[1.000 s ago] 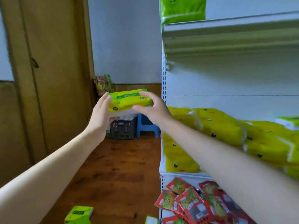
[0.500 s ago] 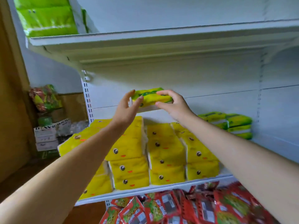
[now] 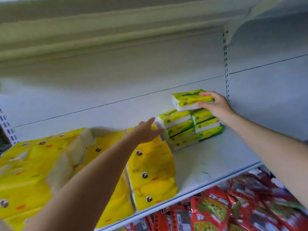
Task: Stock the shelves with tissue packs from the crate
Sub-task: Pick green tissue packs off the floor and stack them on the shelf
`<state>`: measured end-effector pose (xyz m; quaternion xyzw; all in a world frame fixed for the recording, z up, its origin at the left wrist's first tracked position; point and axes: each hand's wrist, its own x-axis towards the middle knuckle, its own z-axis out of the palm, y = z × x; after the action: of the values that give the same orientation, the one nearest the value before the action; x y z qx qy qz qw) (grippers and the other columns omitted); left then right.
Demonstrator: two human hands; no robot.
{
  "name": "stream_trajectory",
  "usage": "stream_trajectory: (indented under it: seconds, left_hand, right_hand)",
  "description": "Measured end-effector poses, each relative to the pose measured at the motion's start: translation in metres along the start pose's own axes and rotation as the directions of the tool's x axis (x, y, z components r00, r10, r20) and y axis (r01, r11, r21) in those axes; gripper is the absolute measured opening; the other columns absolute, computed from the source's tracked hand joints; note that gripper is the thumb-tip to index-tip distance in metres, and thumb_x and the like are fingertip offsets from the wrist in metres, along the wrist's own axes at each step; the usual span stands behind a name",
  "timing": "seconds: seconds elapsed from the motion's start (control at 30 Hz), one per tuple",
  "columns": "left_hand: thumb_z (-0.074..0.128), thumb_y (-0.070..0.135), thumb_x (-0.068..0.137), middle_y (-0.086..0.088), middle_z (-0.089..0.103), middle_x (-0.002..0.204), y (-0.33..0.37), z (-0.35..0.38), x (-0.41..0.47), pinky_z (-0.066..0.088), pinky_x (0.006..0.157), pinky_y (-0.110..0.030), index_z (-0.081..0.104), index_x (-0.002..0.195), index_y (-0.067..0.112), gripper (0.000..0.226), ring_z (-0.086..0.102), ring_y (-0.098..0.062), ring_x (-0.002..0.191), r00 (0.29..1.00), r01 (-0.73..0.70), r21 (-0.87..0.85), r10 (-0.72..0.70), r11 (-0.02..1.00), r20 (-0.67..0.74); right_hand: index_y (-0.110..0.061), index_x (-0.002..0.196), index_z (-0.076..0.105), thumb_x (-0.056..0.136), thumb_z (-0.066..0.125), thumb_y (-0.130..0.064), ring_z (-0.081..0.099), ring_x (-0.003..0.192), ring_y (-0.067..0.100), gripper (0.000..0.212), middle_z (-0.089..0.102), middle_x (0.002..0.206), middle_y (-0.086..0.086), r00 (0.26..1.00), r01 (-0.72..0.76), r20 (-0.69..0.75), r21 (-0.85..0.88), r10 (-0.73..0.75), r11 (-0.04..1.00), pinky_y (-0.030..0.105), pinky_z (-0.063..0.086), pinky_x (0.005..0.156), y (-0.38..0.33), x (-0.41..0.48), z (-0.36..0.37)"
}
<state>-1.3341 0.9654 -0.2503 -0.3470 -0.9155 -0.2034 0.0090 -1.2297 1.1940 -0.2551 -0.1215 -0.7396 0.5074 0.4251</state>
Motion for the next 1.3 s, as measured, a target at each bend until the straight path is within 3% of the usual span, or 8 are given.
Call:
stream_trajectory:
  seconds: [0.2,0.4,0.47,0.63,0.77,0.9,1.03,1.3]
  left_hand:
    - [0.05,0.055,0.088,-0.015,0.027,0.152,-0.004,0.029,0.029,0.026,0.113,-0.041,0.023,0.148,0.02,0.075,0.025,-0.031,0.14,0.99,0.093,0.172,-0.109,0.981,0.087]
    - [0.043,0.052,0.092,-0.015,0.022,0.155,-0.006,0.04,0.036,0.016,0.116,-0.042,0.018,0.15,0.021,0.07,0.016,-0.031,0.143,0.989,0.114,0.264,-0.134,0.958,0.06]
    - [0.042,0.051,0.093,-0.014,0.019,0.156,-0.006,0.04,0.037,0.014,0.117,-0.043,0.016,0.15,0.021,0.07,0.013,-0.031,0.144,0.987,0.123,0.277,-0.145,0.953,0.062]
    - [0.041,0.052,0.092,-0.012,0.016,0.156,-0.008,0.042,0.038,0.014,0.115,-0.045,0.014,0.15,0.025,0.069,0.011,-0.034,0.144,0.983,0.152,0.269,-0.174,0.951,0.061]
    - [0.041,0.052,0.092,-0.01,0.016,0.157,-0.009,0.043,0.037,0.015,0.114,-0.046,0.014,0.15,0.027,0.068,0.011,-0.034,0.144,0.982,0.164,0.267,-0.184,0.95,0.053]
    - [0.043,0.054,0.09,-0.009,0.02,0.156,-0.013,0.044,0.039,0.019,0.115,-0.047,0.017,0.149,0.027,0.07,0.015,-0.033,0.143,0.984,0.161,0.259,-0.176,0.953,0.039]
    - [0.045,0.058,0.089,-0.01,0.024,0.154,-0.009,0.037,0.034,0.021,0.115,-0.043,0.023,0.148,0.022,0.072,0.02,-0.029,0.143,0.989,0.133,0.212,-0.144,0.968,0.036]
    - [0.034,0.051,0.096,-0.012,0.03,0.152,-0.006,0.004,0.007,0.028,0.109,-0.04,0.027,0.147,0.017,0.061,0.031,-0.03,0.137,0.996,0.076,0.136,-0.071,0.988,-0.045]
  right_hand:
    - [-0.028,0.102,0.06,0.075,0.074,-0.012,0.059,0.106,0.028,0.035,0.061,0.116,0.009,0.996,-0.066,-0.058,-0.032,0.064,0.997,0.045,0.048,0.095,0.05,0.044,-0.032]
    - [-0.017,0.113,0.062,0.076,0.072,-0.007,0.055,0.092,0.019,0.04,0.06,0.106,0.009,0.994,-0.087,-0.071,-0.092,0.081,0.992,0.019,0.043,0.071,0.075,0.075,-0.044]
    - [-0.017,0.114,0.062,0.077,0.07,-0.006,0.053,0.092,0.019,0.04,0.058,0.104,0.008,0.996,-0.084,-0.045,-0.11,0.079,0.99,0.018,0.04,0.068,0.078,0.078,-0.04]
    - [-0.032,0.107,0.058,0.078,0.068,-0.011,0.053,0.097,0.023,0.036,0.057,0.106,0.008,0.996,-0.083,0.029,-0.116,0.087,0.99,0.029,0.041,0.082,0.087,0.077,-0.021]
    - [-0.025,0.119,0.056,0.081,0.067,-0.012,0.05,0.098,0.021,0.042,0.053,0.109,0.006,0.996,-0.086,0.023,-0.114,0.09,0.99,0.027,0.039,0.083,0.087,0.072,-0.017]
    - [-0.024,0.134,0.046,0.082,0.066,-0.014,0.031,0.133,0.022,0.056,0.03,0.144,0.009,0.999,-0.026,-0.051,-0.196,0.016,0.98,0.028,0.027,0.106,0.077,0.066,-0.014]
    - [-0.022,0.133,0.047,0.084,0.062,-0.013,0.019,0.14,0.02,0.052,0.021,0.151,0.007,0.99,0.071,-0.099,-0.282,-0.102,0.957,0.022,0.018,0.106,0.058,0.053,-0.014]
    - [-0.018,0.129,0.053,0.084,0.062,-0.011,0.026,0.138,0.019,0.046,0.029,0.149,0.004,0.954,0.299,0.13,-0.41,-0.27,0.861,0.023,0.019,0.107,0.0,0.019,0.02]
